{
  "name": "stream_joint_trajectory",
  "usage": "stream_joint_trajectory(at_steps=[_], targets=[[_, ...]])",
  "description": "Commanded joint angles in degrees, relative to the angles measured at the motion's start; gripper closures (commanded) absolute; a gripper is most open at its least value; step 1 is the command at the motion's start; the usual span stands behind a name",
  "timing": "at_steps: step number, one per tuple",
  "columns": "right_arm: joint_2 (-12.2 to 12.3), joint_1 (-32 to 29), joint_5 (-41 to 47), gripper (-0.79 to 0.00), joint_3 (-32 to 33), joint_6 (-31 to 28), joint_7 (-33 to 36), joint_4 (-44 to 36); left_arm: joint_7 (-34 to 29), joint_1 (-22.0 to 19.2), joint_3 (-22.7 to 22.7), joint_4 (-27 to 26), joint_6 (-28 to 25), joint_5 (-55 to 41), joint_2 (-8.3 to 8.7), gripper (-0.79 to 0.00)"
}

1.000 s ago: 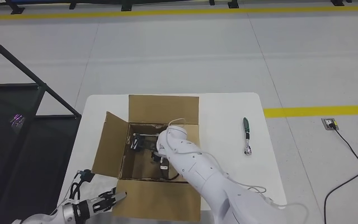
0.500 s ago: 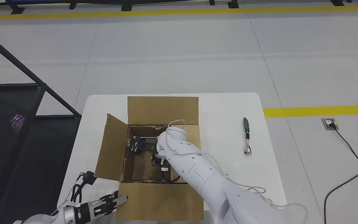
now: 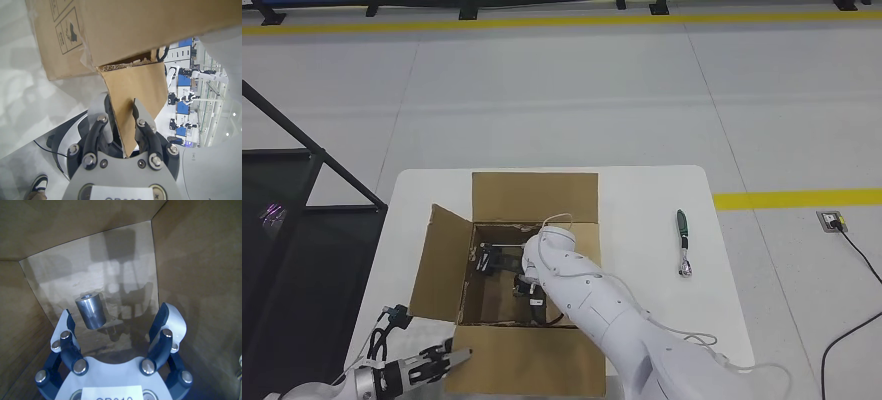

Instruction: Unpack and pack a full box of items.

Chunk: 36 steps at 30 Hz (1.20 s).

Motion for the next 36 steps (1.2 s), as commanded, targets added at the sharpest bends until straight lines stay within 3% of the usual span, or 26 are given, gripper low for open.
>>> stream_joint_trajectory(at_steps=[1,18,20,21,22,36], targets=[[0.07,-0.3,-0.59,-0.785,-0.26,-0.12,-0.83,-0.68,-0.01,0.0,0.0,0.0,-0.01,0.01,0.0,-0.785],[0.92,-3.48,-2.52,-0.779,0.04,-1.41,0.84,-2.5,-0.01,0.0,0.0,0.0,-0.01,0.01,0.0,-0.785],[0.84,-3.83,-2.62,-0.613,0.1,-0.95,1.23,-2.7,-0.01,0.0,0.0,0.0,-0.01,0.01,0.0,-0.785],[0.8,-3.92,-2.64,-0.425,0.14,-1.02,1.35,-2.82,-0.01,0.0,0.0,0.0,-0.01,0.01,0.0,-0.785],[0.74,-4.04,-2.7,-0.382,0.17,-0.99,1.51,-2.94,-0.01,0.0,0.0,0.0,-0.01,0.01,0.0,-0.785],[0.0,-4.54,-3.21,-0.329,0.4,-0.14,4.95,-3.27,-0.01,0.0,0.0,0.0,-0.01,0.01,0.0,-0.785]])
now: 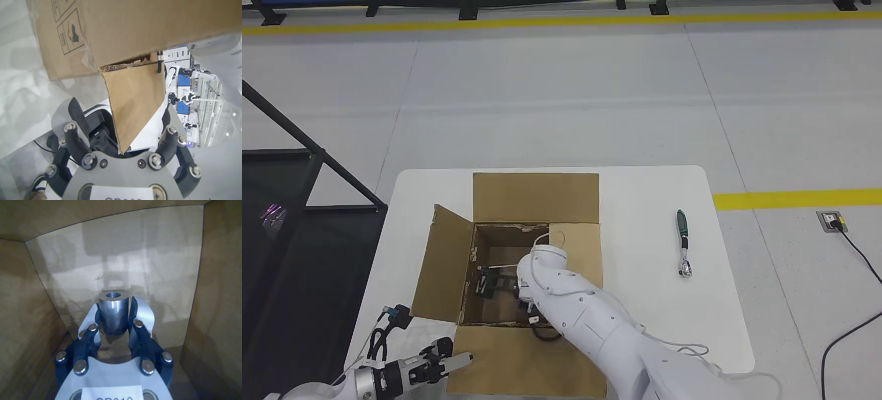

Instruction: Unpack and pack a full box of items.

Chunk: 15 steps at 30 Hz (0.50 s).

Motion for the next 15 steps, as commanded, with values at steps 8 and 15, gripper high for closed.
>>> stream_joint_trajectory(at_steps=[8,15], targets=[[-0.22,-0.38,0.38,-0.363,-0.17,-0.24,2.94,-0.78,0.0,0.0,0.0,0.0,0.0,0.0,0.0,-0.785],[-0.25,-0.08,1.66,-0.385,0.13,1.74,3.66,-1.28,0.0,0.0,0.0,0.0,0.0,0.0,0.0,-0.785]])
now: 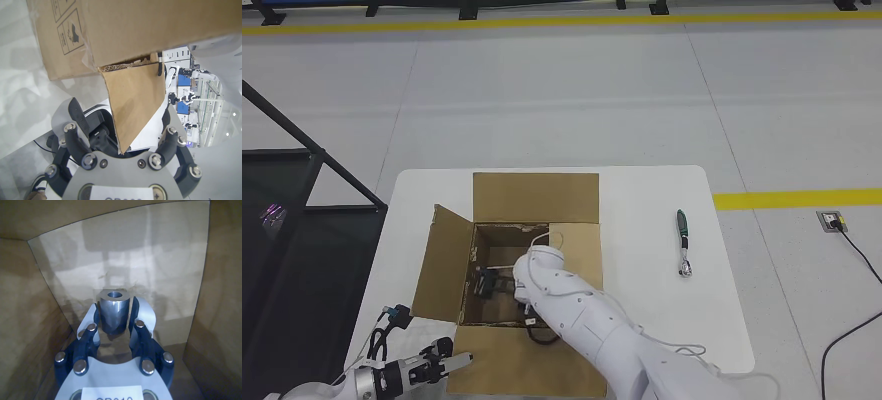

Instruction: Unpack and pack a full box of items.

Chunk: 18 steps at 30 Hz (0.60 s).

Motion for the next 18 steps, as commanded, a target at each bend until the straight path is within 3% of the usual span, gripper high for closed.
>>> stream_joint_trajectory(at_steps=[1,18], targets=[[-0.02,0.07,0.14,-0.385,-0.02,0.3,-0.06,-0.2,0.0,0.0,0.0,0.0,0.0,0.0,0.0,-0.785],[-0.19,-0.88,0.88,-0.369,-1.19,2.72,-2.38,0.23,0.0,0.0,0.0,0.0,0.0,0.0,0.0,-0.785]])
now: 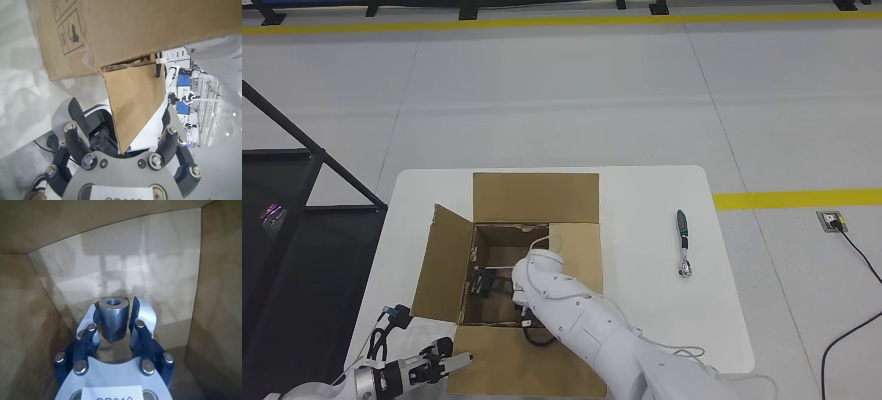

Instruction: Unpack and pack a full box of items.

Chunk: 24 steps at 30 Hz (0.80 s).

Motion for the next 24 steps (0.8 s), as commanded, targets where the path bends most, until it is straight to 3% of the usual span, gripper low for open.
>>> stream_joint_trajectory(at_steps=[1,2,4,5,12,18,24], targets=[[0.0,0.0,0.39,-0.348,0.01,0.15,0.02,0.21,0.0,0.0,0.0,0.0,0.0,0.0,0.0,-0.785],[0.0,0.01,0.55,-0.292,-0.02,0.14,0.09,0.29,0.0,0.0,0.0,0.0,0.0,0.0,0.0,-0.785],[0.01,0.11,1.09,-0.046,0.05,0.3,0.27,0.48,0.0,0.0,0.0,0.0,0.0,0.0,0.0,-0.785],[0.02,0.21,1.2,0.0,0.02,0.26,0.33,0.52,0.0,0.0,0.0,0.0,0.0,0.0,0.0,-0.785],[0.18,1.73,1.07,0.0,-0.16,-0.47,-4.17,-1.39,0.0,0.0,0.0,0.0,0.0,0.0,0.0,-0.785],[1.02,3.07,-0.93,0.0,0.12,-2.26,-13.96,-3.09,0.0,0.0,0.0,0.0,0.0,0.0,0.0,-0.785],[3.33,2.47,-3.64,0.0,1.08,-0.26,-22.45,-6.16,0.0,0.0,0.0,0.0,0.0,0.0,0.0,-0.785]])
